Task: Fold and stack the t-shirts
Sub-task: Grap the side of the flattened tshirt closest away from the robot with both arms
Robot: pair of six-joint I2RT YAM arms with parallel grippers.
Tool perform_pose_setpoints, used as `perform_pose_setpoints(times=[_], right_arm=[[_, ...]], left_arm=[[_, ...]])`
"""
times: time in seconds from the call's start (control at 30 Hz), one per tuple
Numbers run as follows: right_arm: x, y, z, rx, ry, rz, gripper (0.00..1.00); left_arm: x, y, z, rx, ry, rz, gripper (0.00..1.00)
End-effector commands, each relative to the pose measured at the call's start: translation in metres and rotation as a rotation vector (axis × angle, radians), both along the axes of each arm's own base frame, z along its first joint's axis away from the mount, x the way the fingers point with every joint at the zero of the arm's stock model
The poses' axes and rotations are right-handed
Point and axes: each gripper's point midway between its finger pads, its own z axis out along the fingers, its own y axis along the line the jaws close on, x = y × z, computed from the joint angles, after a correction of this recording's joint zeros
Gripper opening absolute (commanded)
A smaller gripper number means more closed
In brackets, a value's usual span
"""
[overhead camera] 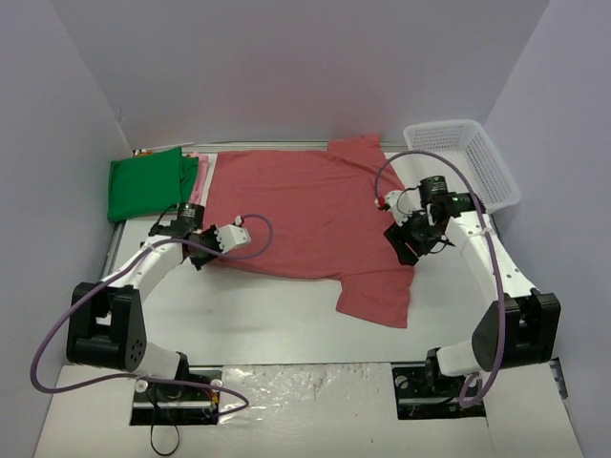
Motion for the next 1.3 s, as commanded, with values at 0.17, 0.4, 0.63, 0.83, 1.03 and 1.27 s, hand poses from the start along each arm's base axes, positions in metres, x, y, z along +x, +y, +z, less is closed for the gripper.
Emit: perform_pose_setpoints(times=[0.17, 0.4, 0.63, 0.83, 1.03, 1.27], right_arm=[[-0.100, 0.014, -0.031, -0.162, 0.403, 0.363, 0.50], [-0.133, 0.009, -0.048, -0.304, 0.528, 0.530, 0.42], [-0.150, 0.016, -0.059, -0.361, 0.595, 0.653, 0.28], [-0.152, 0.015, -0.071, -0.403, 0.666, 0.698, 0.36], [-0.153, 0.019, -0.095, -0.418, 0.706, 0.696, 0.47], [-0.142, 0.037, -0.117, -0.396, 0.699, 0.659, 0.54]], left_arm=[[0.018, -0.012, 0.020, -0.183, 0.092, 0.142, 0.02], [0.028, -0.021, 0.026, -0.268, 0.114, 0.219, 0.02], [0.037, -0.020, 0.022, -0.280, 0.111, 0.276, 0.02], [0.036, -0.011, 0.017, -0.259, 0.112, 0.305, 0.02], [0.036, -0.009, 0.014, -0.258, 0.115, 0.315, 0.02], [0.038, -0.007, 0.010, -0.252, 0.113, 0.316, 0.02]])
